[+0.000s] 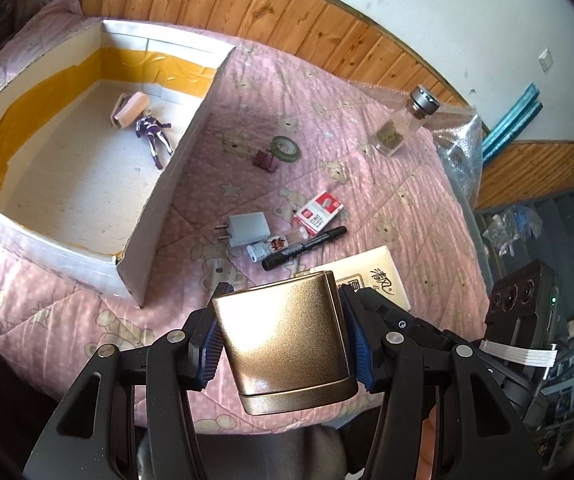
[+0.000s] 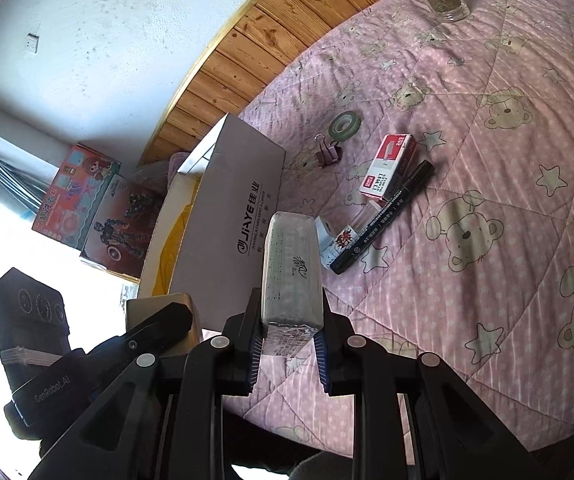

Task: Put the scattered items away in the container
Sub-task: 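Lift the gold case and tissue pack and carry both toward the white box, then move both held items over the white box interior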

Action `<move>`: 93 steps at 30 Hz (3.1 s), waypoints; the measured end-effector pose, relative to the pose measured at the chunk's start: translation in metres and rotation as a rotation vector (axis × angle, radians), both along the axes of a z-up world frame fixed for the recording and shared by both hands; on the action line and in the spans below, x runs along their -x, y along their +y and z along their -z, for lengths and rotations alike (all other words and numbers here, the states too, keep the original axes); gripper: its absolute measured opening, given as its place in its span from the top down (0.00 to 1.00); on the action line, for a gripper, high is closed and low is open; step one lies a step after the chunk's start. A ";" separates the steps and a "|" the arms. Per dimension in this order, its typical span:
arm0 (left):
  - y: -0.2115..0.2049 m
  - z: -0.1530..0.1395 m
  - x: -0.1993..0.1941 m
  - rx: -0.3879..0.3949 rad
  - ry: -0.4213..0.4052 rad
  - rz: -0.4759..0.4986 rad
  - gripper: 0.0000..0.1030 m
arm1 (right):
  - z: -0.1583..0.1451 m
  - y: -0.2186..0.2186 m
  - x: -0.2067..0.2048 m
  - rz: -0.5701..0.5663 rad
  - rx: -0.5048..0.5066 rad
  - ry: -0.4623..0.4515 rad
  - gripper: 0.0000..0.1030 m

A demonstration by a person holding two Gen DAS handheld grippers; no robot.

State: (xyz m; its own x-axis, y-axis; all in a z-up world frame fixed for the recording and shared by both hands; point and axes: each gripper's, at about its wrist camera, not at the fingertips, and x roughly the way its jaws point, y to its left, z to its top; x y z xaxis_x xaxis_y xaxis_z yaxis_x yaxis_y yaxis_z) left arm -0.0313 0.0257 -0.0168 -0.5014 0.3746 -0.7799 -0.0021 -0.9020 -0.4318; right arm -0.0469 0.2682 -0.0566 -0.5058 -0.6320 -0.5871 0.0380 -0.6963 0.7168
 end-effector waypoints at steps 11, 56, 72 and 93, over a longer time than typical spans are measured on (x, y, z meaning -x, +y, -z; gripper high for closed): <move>-0.011 -0.011 -0.014 -0.025 0.040 -0.005 0.47 | -0.023 -0.022 -0.014 -0.049 -0.037 0.047 0.77; -0.129 -0.031 -0.022 -0.130 0.121 -0.207 0.47 | -0.088 -0.143 0.007 -0.263 -0.184 0.185 0.77; -0.168 -0.032 -0.004 -0.129 0.120 -0.265 0.47 | -0.092 -0.179 0.035 -0.305 -0.207 0.194 0.77; -0.192 -0.024 0.043 -0.084 0.083 -0.289 0.47 | -0.098 -0.199 0.093 -0.331 -0.250 0.183 0.77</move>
State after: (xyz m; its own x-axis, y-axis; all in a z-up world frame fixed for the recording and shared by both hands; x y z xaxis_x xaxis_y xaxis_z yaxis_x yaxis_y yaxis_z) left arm -0.0742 -0.1667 0.0074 -0.6571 0.2688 -0.7043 0.2111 -0.8313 -0.5142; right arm -0.1401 0.0692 0.0419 -0.4096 -0.6275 -0.6621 0.3982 -0.7760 0.4891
